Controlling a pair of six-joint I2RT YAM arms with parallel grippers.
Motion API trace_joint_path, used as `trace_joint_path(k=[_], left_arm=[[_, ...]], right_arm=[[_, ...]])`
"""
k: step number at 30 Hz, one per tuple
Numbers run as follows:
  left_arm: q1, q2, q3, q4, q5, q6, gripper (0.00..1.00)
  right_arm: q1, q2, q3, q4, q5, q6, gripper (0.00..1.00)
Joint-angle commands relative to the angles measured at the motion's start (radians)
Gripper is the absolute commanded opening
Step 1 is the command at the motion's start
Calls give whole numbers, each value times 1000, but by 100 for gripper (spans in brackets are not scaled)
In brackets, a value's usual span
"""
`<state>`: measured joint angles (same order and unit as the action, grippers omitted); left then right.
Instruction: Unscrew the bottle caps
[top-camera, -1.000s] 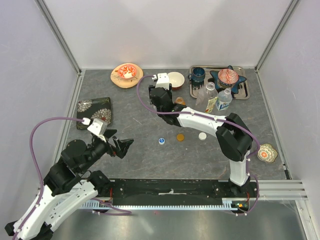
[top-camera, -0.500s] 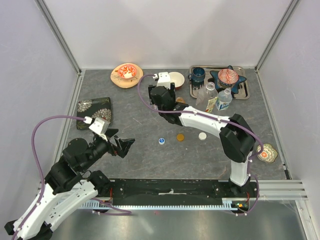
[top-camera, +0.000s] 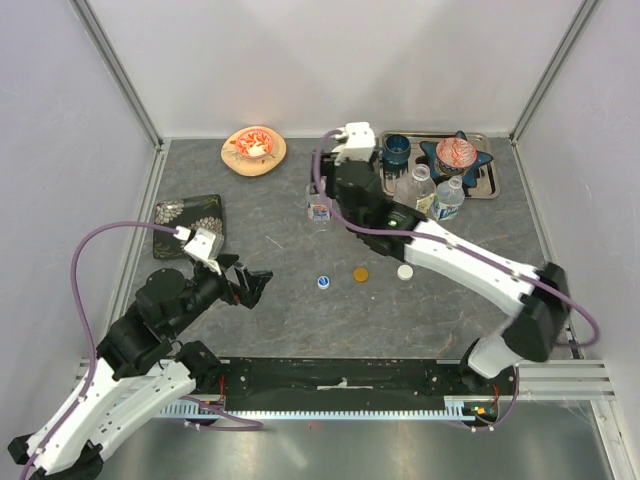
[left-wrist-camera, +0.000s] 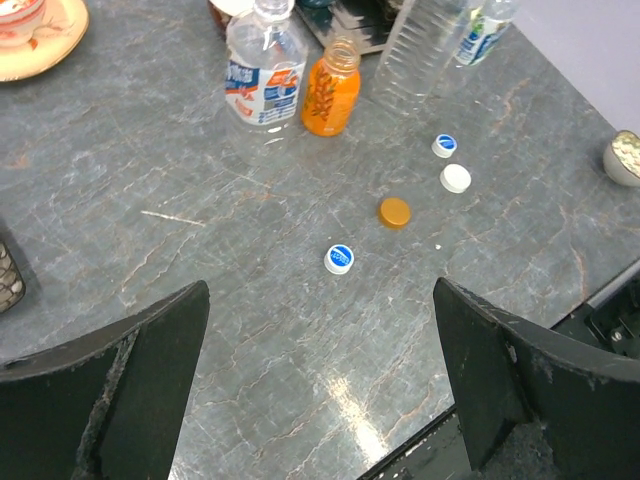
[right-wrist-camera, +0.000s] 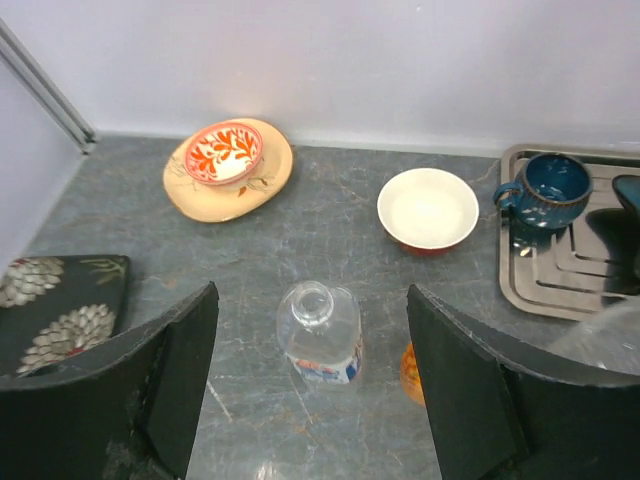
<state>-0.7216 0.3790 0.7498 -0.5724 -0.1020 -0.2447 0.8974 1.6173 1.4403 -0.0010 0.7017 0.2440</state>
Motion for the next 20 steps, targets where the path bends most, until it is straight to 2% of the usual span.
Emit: trace_joint_path(k=[1, 7, 9, 14, 20], left_arm=[[2, 76, -3, 31, -108, -105, 99], [2, 233, 20, 11, -243, -313, 99], [2, 268, 26, 6, -246, -381, 99], [2, 319, 26, 28, -223, -513, 99], [2, 321, 42, 37, -211, -487, 99]], right_arm=[[1, -242, -111, -91, 5, 40, 82], [11, -594, -407, -171, -36, 43, 83], [20, -678, -445, -221, -74, 61, 83], [66, -726, -498, -297, -151, 109, 84], [74, -737, -564, -286, -205, 129, 87]])
